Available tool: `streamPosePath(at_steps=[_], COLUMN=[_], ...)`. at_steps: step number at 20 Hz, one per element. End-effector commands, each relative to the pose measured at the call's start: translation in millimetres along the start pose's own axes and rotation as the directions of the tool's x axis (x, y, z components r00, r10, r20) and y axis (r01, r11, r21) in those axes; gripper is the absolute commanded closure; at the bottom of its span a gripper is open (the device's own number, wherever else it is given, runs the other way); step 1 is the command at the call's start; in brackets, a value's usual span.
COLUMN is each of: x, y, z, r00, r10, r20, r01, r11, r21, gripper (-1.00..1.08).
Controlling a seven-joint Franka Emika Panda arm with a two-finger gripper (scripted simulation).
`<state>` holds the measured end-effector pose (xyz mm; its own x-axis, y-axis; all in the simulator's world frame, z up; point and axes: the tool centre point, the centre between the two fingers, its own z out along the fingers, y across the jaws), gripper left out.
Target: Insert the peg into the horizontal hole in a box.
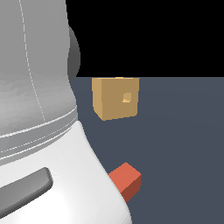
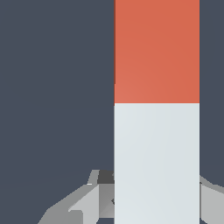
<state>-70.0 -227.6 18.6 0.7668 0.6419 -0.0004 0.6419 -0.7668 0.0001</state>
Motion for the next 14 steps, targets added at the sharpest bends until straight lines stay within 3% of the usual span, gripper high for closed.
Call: streamPosePath(at_steps=[1, 8, 14], x=[0, 3, 23], y=[0, 1, 8], z=[0, -1, -5], r00=[1.0, 1.0, 0.997], r10=[0.0, -0.012, -0.08], r20=[0.0, 0.0, 0.001], r01=[0.0, 0.012, 0.08], r11=[1.0, 1.0, 0.997], r21=[0.0, 0.0, -0.001], gripper=[1.08, 1.08, 1.08])
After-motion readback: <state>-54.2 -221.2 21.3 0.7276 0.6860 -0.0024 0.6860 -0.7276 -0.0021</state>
